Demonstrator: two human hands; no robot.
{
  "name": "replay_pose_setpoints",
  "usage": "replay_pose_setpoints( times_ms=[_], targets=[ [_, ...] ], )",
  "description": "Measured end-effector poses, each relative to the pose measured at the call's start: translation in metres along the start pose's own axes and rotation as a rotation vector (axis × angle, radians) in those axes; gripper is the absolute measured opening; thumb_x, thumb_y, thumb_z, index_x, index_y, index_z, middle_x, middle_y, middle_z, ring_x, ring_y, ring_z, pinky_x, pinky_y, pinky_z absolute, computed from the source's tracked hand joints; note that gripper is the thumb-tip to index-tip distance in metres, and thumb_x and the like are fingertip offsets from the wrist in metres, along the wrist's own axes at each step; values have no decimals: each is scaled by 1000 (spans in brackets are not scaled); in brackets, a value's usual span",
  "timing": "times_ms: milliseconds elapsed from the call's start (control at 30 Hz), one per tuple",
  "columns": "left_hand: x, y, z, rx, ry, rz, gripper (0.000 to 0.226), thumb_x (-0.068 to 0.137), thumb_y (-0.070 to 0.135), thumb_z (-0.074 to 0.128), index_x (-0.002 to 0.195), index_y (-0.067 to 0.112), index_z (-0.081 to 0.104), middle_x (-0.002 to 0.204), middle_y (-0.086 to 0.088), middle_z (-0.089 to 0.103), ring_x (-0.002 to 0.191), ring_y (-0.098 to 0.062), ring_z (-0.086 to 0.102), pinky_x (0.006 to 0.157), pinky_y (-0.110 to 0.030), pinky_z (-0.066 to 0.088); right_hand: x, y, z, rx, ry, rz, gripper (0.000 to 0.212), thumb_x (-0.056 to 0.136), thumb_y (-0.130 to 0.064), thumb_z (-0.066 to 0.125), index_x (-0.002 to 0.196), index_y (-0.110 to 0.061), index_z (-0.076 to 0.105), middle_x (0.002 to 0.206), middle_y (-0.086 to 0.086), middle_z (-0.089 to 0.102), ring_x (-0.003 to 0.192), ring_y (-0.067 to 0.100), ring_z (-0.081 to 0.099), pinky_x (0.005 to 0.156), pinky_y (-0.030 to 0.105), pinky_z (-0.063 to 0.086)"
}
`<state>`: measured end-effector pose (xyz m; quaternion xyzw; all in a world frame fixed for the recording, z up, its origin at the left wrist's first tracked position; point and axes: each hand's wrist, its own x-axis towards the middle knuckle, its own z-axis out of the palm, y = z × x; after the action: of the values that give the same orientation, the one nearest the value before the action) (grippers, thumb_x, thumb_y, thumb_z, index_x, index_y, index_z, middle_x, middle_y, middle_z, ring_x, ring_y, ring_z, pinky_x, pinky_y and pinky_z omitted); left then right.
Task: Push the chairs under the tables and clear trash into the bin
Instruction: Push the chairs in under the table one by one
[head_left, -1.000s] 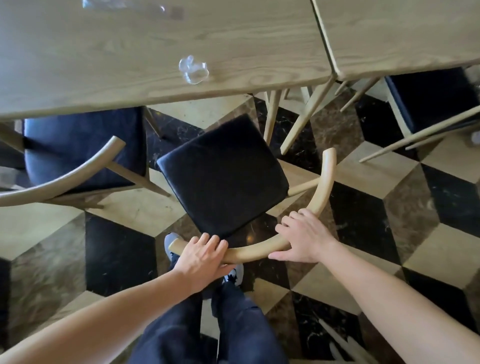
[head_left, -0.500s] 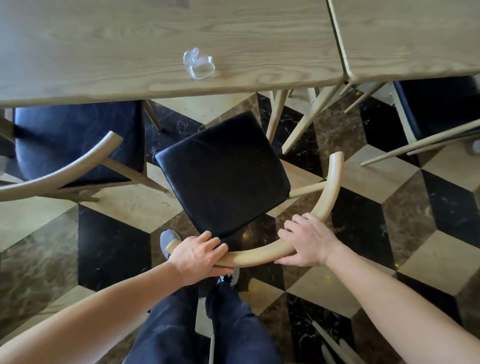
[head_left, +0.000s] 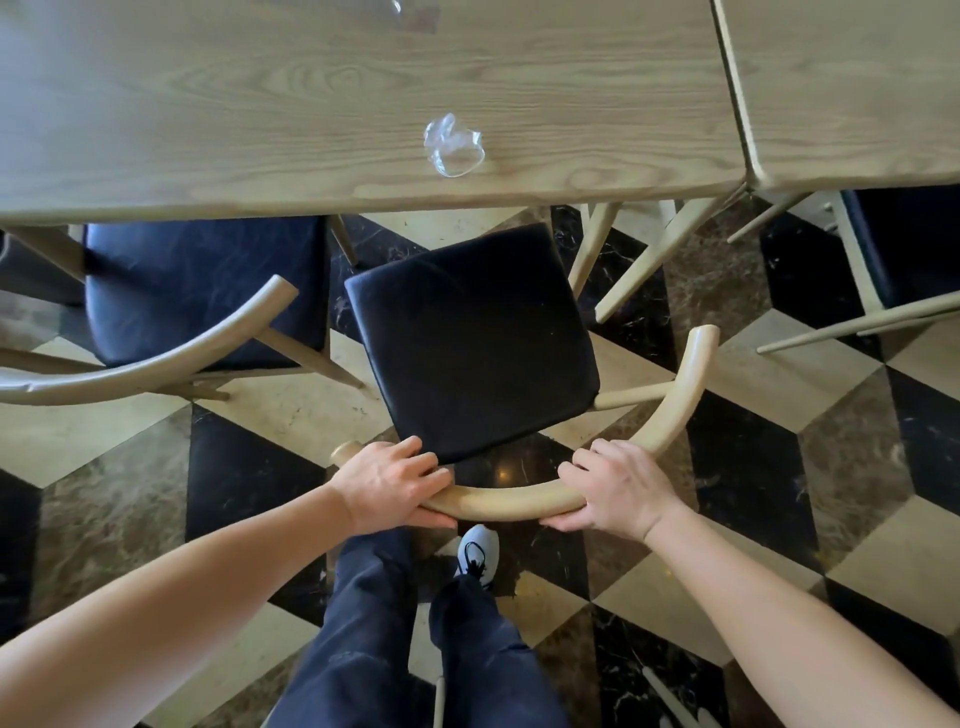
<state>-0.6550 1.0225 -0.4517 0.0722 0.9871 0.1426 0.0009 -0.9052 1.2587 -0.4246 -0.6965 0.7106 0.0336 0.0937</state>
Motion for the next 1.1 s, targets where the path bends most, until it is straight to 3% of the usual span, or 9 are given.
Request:
replay_pose_setpoints(
  times_ms=[367,667,833,967,1100],
  targets=[
    [19,-76,-32,104,1,-11,49,85,68,61,99,21,63,85,0,62,73,-20,54,55,-30,47,66,5,-12,-4,84,82,71,88,-79,34,75,-18,68,67,-1,65,54,16,58,53,23,44],
    [28,-120,-48,112,-68,-49,57,88,73,44,107,23,62,95,0,65,83,-20,55,69,-36,52,101,3,-21,-26,143,146,75,89,-80,31,75,-16,69,66,1,64,55,17,58,53,22,39],
    [31,-131,-49,113,-80,-32,55,87,73,52,104,22,60,89,0,62,79,-20,53,67,-36,50,108,-1,-23,-36,159,171,72,87,-80,35,73,-15,65,64,1,59,54,19,55,52,23,31],
    [29,-115,-49,129,-95,-144,55,87,73,52,104,22,61,94,0,63,83,-21,54,73,-38,48,106,1,-27,7,125,178,68,86,-81,38,75,-18,63,68,-2,58,59,17,54,53,25,37],
    [46,-89,-44,134,-85,-184,59,85,75,51,98,19,62,88,-1,61,77,-23,53,67,-39,47,98,24,-28,59,67,69,64,89,-77,40,84,-19,66,75,-3,62,65,17,57,55,30,47]
  ],
)
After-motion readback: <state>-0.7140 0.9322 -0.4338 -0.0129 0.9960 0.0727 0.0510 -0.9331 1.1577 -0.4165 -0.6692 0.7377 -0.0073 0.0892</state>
